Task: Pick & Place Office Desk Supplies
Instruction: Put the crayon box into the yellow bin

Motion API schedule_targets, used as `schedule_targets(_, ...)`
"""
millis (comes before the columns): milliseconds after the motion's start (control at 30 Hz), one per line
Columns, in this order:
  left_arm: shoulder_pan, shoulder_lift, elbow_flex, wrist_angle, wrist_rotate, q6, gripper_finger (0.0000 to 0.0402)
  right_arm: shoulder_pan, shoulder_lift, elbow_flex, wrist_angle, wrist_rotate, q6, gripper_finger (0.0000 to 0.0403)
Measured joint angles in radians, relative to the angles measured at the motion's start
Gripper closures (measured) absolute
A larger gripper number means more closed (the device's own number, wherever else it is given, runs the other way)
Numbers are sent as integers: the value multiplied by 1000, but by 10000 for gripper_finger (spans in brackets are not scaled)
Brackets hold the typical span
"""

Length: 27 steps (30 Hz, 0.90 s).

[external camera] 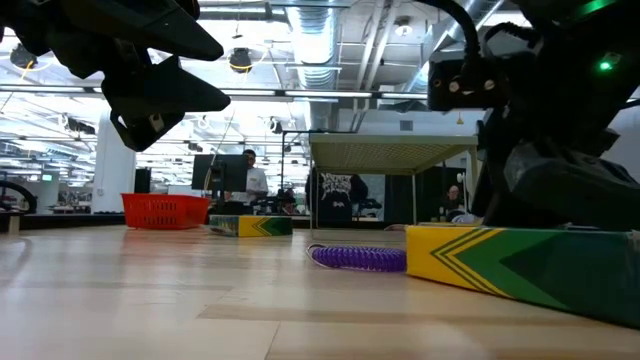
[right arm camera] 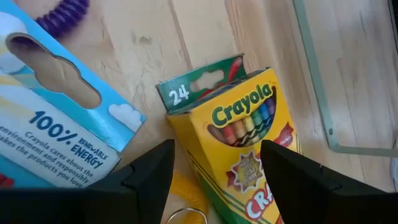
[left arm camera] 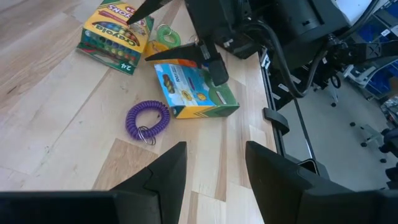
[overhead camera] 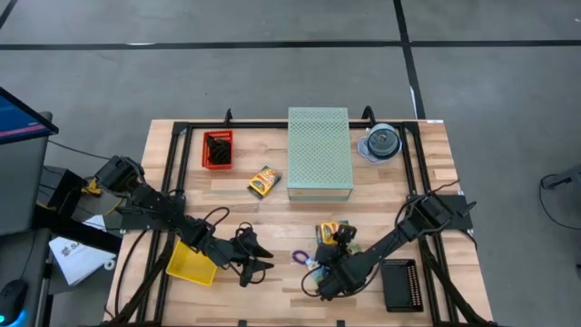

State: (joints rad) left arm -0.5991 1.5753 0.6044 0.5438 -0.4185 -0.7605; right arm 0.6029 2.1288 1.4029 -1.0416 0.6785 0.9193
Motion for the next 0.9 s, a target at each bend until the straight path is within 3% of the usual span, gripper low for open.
schedule_targets(233, 0, 0, 0, 0, 0, 0, 243, -9, 0, -1, -3, 0, -3, 178)
schedule_targets(600, 0, 0, 0, 0, 0, -3, 243, 14, 8, 62, 24, -30, 28, 270)
schedule_targets(900, -4, 0, 0, 0, 0, -7, 243, 15, 6, 183, 18, -22, 57, 270)
